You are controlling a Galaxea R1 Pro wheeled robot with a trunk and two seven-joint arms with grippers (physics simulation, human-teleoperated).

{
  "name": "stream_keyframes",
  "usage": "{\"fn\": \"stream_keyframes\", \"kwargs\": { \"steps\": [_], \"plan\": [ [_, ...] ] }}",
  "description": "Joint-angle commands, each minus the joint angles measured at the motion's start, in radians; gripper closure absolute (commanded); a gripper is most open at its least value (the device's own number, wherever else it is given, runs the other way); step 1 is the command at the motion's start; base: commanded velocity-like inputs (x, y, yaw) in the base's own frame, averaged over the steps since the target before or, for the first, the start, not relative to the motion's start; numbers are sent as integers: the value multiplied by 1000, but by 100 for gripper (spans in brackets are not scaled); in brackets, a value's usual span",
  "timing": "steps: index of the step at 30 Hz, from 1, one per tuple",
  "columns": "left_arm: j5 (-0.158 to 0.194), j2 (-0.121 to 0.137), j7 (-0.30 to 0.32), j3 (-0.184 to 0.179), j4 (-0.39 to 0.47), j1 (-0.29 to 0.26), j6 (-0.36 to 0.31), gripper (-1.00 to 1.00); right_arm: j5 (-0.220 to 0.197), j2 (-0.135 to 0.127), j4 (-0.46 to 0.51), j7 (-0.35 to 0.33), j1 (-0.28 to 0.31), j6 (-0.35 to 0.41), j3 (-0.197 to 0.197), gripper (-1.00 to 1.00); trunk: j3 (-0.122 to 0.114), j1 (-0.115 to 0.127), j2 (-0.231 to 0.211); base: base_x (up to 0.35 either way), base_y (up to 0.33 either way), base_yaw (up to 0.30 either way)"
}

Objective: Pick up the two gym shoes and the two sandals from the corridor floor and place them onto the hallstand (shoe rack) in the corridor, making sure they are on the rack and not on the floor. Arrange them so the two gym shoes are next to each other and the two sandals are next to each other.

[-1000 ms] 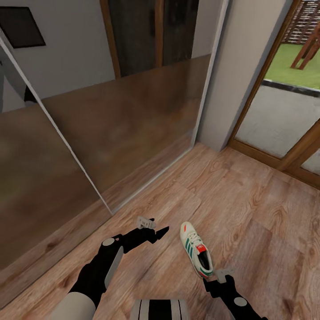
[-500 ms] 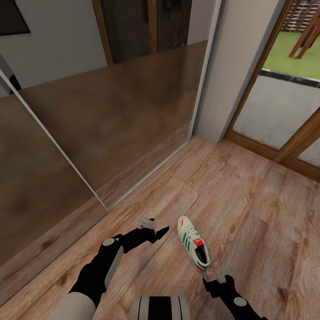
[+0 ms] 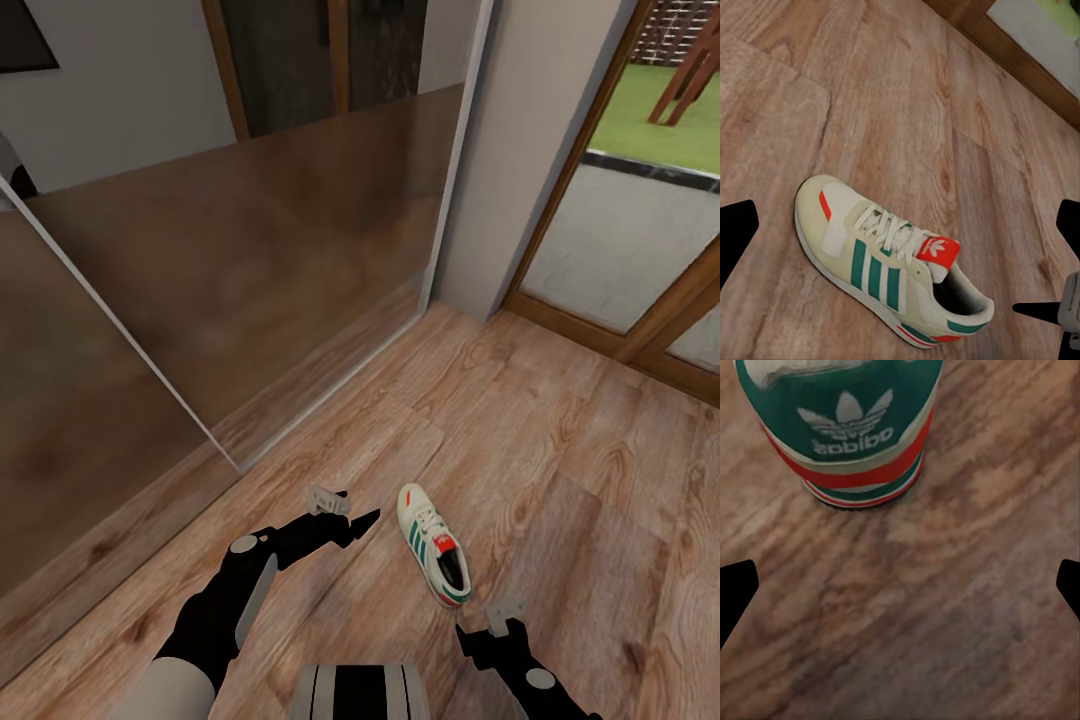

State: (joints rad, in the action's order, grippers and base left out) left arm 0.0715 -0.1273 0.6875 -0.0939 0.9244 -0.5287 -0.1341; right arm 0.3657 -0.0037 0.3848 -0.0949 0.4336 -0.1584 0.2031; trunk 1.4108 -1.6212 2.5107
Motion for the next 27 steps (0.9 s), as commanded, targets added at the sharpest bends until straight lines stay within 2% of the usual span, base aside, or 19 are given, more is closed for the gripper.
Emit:
{"fn": "stream_keyframes", "kwargs": {
  "steps": [1,18,27],
  "plan": [
    [7,0,3,0,1,0,-10,-100,6,1,0,-8,0,-4,9,-100,1,0,0,97,0,-2],
    [8,0,3,0,1,-1,-10,-100,6,1,0,-8,0,-4,9,-100,1,0,0,20,0,0],
    [8,0,3,0,1,-1,-10,-100,6,1,0,-8,0,-4,9,-100,1,0,0,101,56,0]
  ]
}}
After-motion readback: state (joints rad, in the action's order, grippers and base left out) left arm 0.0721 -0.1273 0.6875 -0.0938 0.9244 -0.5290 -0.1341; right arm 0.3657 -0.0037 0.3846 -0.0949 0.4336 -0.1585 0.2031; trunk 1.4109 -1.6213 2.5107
